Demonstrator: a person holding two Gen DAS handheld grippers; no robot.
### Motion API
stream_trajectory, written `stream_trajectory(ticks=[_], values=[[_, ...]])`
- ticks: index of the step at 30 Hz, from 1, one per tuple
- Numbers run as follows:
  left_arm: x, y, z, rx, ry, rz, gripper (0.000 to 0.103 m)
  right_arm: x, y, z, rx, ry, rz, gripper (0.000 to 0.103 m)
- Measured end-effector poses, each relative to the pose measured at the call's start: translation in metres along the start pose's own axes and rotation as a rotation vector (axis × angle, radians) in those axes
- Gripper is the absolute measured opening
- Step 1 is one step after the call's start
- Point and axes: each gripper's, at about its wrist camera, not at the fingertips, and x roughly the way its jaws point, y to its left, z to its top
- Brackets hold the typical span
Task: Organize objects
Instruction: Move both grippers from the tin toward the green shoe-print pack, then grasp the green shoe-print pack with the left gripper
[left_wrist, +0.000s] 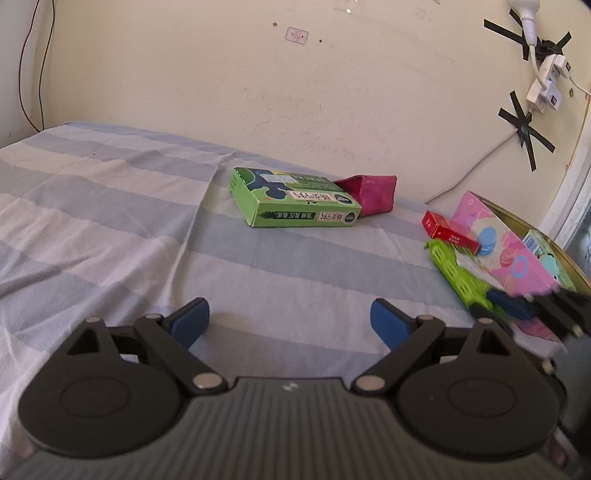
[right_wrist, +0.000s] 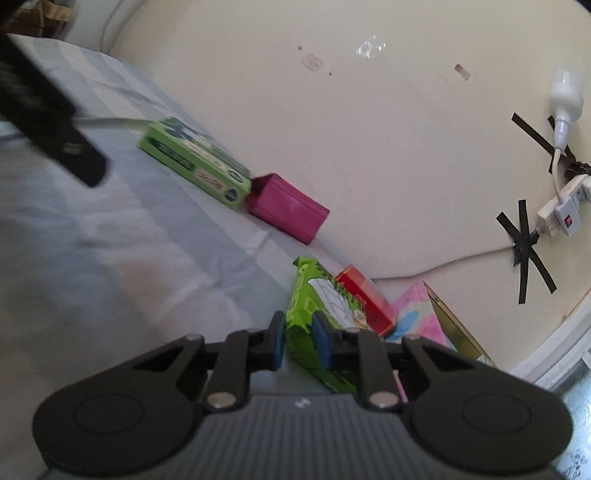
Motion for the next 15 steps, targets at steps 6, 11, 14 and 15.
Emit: stream_trajectory(ticks=[6,11,14,15], values=[[0.000,0.000,-0.001,-0.003,0.003,0.000,0.096,-0.071,0.009,-0.029,-0.042,-0.057,0.129,0.019],[0.001,-0.003,-0.002,0.010,0.008,-0.008,0.096,-0.109,-0.007,-0.051,0.030,-0.034,0.223,0.023],[0.002,-0.009,-0.002,0.040,0.026,-0.029,0.096,-0.119,-0.028,-0.057,0.178,-0.018,0.262,0.031],[0.003,-0.012,-0.002,0.055,0.034,-0.038,0.096,-0.119,-0.036,-0.058,0.240,-0.009,0.280,0.034]])
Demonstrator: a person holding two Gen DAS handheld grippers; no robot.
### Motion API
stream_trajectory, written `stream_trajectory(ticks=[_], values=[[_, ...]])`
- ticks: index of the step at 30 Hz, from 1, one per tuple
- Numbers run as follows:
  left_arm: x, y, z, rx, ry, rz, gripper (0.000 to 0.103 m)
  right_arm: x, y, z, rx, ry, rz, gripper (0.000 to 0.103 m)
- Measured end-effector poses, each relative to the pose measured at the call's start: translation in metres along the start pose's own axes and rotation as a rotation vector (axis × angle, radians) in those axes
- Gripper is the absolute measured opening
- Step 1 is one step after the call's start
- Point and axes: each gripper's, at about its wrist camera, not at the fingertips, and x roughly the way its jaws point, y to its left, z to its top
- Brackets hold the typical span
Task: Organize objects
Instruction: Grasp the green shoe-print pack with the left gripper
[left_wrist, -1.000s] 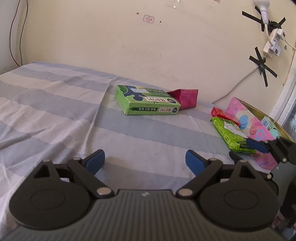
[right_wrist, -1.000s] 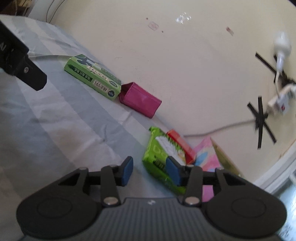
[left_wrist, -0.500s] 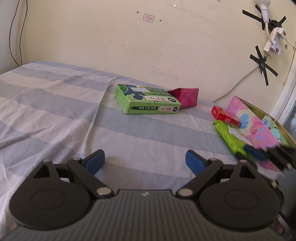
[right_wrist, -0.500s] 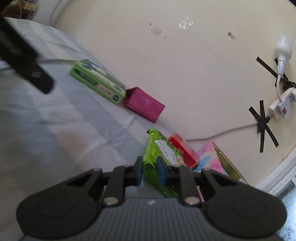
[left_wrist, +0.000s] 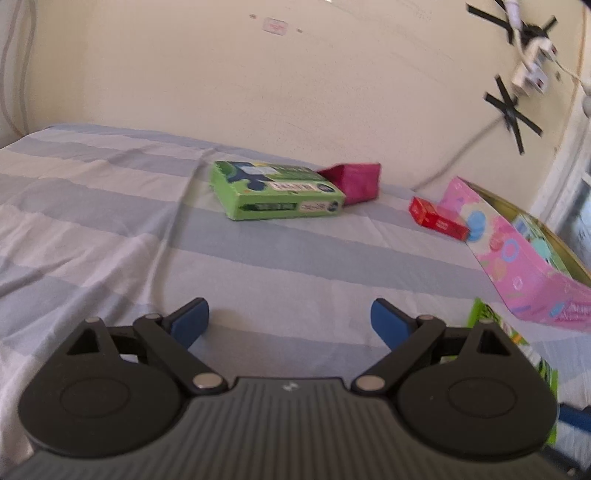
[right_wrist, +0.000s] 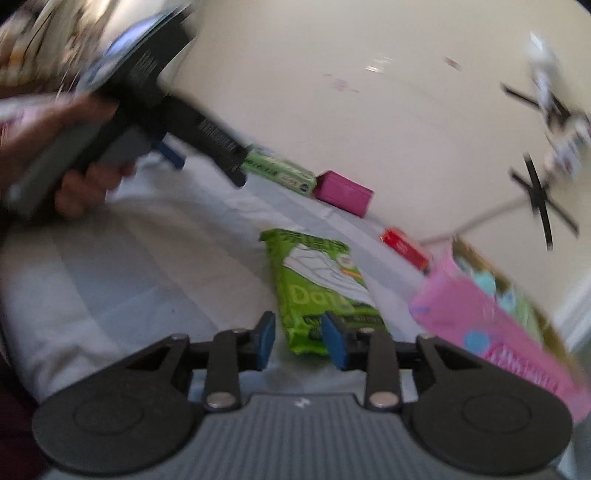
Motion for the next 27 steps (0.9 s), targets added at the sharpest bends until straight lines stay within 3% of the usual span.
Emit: stream_trajectory(ticks=[4,7,14,19,27], values=[[-0.002,-0.009,0.002,-0.010,0.030,-0.088,0.096,0.003,-0.029,-0.004,0.215,0.035,0.049,0.052],[-0.004,-0.024,0.007,-0.004,0.051,-0.168,0.095,0.009,-0.040,-0.009,0.295,0.054,0.077,0.055],[0.004,-0.075,0.012,0.119,0.059,-0.177,0.095,0.021,-0.038,-0.015,0.306,0.055,0.093,0.070],[0.012,-0.104,0.008,0.201,0.081,-0.161,0.096,0.028,-0.051,-0.021,0.382,0.049,0.104,0.077],[0.023,-0.121,-0.002,0.244,0.131,-0.158,0.096,0.026,-0.061,-0.026,0.439,0.022,0.163,0.083]])
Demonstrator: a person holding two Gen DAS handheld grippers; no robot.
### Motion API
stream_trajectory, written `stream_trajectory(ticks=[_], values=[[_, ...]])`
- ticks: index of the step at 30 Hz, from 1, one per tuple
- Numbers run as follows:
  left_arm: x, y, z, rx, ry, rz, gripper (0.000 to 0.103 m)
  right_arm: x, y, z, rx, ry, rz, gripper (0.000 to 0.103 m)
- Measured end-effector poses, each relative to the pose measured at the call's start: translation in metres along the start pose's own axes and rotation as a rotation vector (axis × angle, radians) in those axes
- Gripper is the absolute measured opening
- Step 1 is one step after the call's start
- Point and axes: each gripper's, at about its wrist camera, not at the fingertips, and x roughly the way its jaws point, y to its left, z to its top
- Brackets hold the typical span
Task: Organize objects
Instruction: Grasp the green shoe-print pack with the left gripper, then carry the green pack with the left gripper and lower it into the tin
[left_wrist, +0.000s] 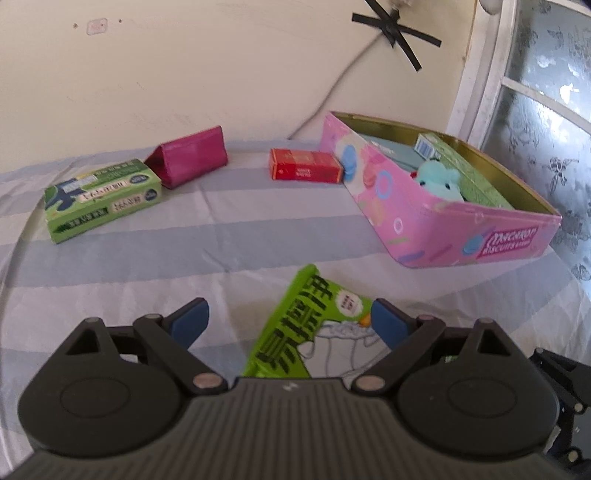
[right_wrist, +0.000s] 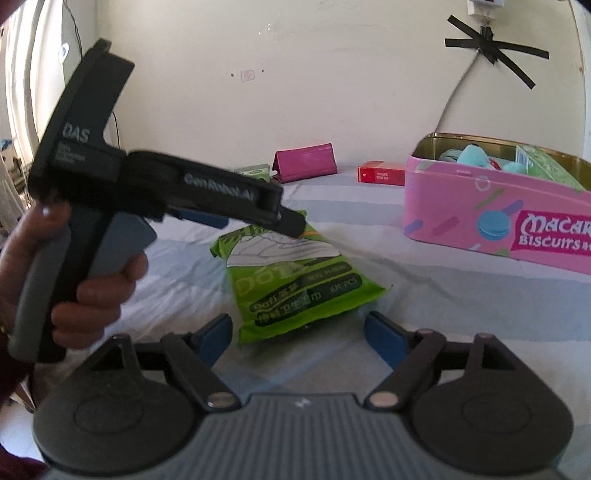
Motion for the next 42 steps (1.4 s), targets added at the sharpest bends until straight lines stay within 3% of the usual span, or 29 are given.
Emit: stream_trajectory(ticks=[7,11,16,22,42], values=[[0.003,0.001,-0.006,-0.047,0.024,-0.043,0.096,0.002,0.003,0.001,-0.007,0.002,-0.009,0.084],[0.000,-0.003,-0.008,-0.038,0.017,-0.043,0.089,0.005,0.013,0.002,-0.054,0.017,-0.055,0.084],[-0.005,-0.009,-0.011,-0.024,0.019,-0.054,0.085,0.007,0.015,0.003,-0.079,0.019,-0.078,0.068],[-0.008,-0.016,-0.015,-0.028,0.027,-0.058,0.083,0.002,0.008,0.002,-0.055,0.022,-0.076,0.060],[0.003,-0.103,-0.017,0.096,0.072,-0.158,0.083,-0.053,-0.050,-0.022,0.080,-0.016,-0.147,0.060]])
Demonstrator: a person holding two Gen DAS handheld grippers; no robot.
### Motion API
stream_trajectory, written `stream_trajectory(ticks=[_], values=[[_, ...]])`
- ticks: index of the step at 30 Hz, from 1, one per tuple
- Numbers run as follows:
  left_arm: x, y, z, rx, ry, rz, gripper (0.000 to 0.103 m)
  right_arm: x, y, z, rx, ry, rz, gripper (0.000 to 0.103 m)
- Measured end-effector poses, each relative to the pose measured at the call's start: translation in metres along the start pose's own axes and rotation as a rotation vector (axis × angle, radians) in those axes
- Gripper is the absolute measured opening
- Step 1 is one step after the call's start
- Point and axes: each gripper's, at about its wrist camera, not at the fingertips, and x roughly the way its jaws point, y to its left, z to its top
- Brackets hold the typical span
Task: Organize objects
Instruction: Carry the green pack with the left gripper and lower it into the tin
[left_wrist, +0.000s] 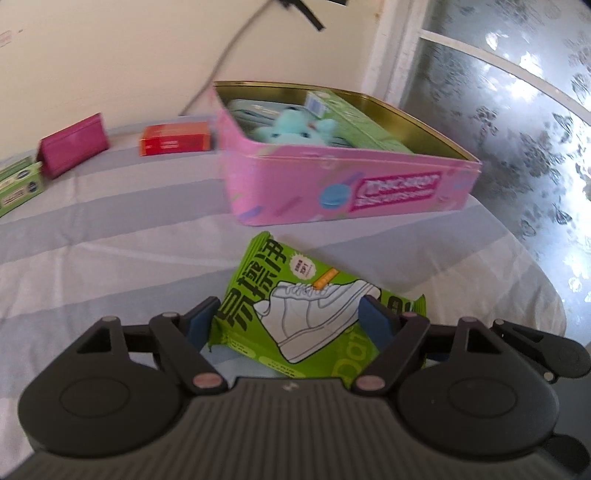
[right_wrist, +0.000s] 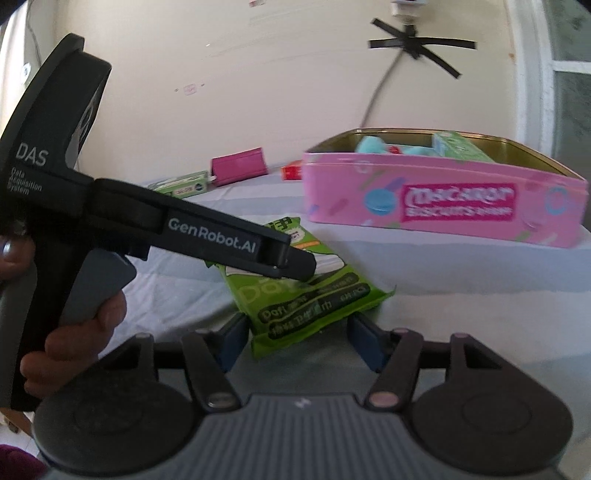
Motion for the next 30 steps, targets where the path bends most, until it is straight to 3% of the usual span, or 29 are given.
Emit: stream_trajectory(ticks=[13,19,26,30], values=[[0.019,-0.054,0.009,0.086,0.037,-0.065,0.083,-0.030,-0.046,-0.017,0.056,-0.044,-0.072,0.064],[0.027,-0.081,0.013,0.159,0.040,-0.080,0.084,-0.041,-0.062,-0.025,0.076,-0.065,-0.137,0.068],[0.036,-0.108,0.019,0.224,0.045,-0.111,0.084,-0.056,-0.083,-0.030,0.085,-0.089,-0.278,0.072],[0.036,-0.112,0.020,0.238,0.045,-0.108,0.084,-0.064,-0.100,-0.032,0.144,-0.096,-0.295,0.073]])
